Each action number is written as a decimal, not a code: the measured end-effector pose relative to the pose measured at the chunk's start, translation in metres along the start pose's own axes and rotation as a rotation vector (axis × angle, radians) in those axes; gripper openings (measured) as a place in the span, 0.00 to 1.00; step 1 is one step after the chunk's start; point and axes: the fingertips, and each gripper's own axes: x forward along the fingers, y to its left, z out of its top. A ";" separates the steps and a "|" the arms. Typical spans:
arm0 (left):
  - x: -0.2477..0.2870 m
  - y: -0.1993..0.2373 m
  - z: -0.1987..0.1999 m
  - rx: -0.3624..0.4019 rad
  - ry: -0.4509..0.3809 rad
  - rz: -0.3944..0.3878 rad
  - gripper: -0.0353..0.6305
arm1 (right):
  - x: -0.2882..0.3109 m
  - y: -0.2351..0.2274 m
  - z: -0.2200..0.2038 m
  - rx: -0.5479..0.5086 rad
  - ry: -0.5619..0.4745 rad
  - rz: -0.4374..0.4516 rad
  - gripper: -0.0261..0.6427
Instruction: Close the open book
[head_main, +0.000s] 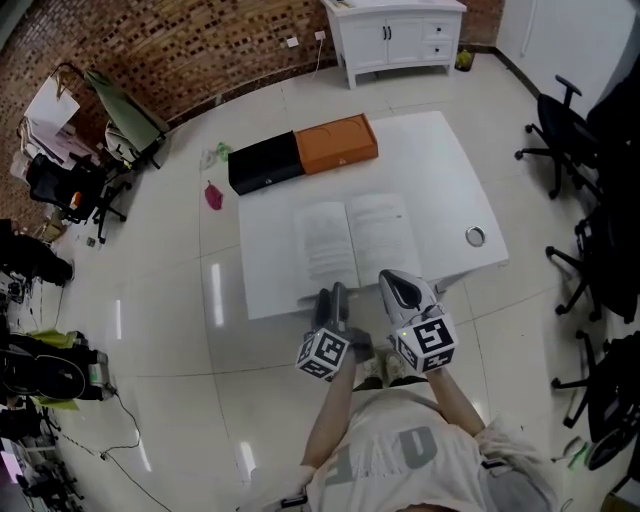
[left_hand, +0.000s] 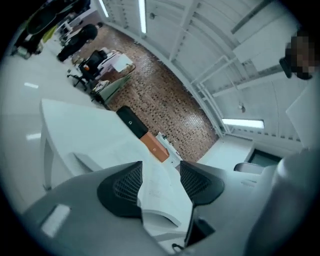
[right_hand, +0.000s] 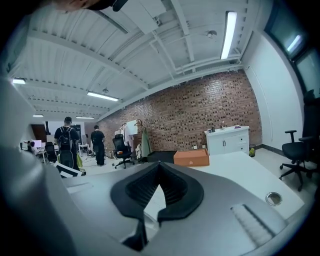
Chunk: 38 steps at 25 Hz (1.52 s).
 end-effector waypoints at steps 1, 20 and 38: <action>0.001 0.012 -0.008 -0.088 0.007 0.017 0.42 | 0.000 -0.001 -0.002 0.002 0.004 -0.002 0.04; 0.010 0.112 -0.028 -0.778 -0.246 0.122 0.34 | 0.001 -0.021 -0.004 -0.005 0.026 -0.053 0.04; 0.010 0.074 -0.007 -0.269 -0.133 0.139 0.22 | 0.009 -0.009 -0.008 -0.006 0.037 -0.016 0.04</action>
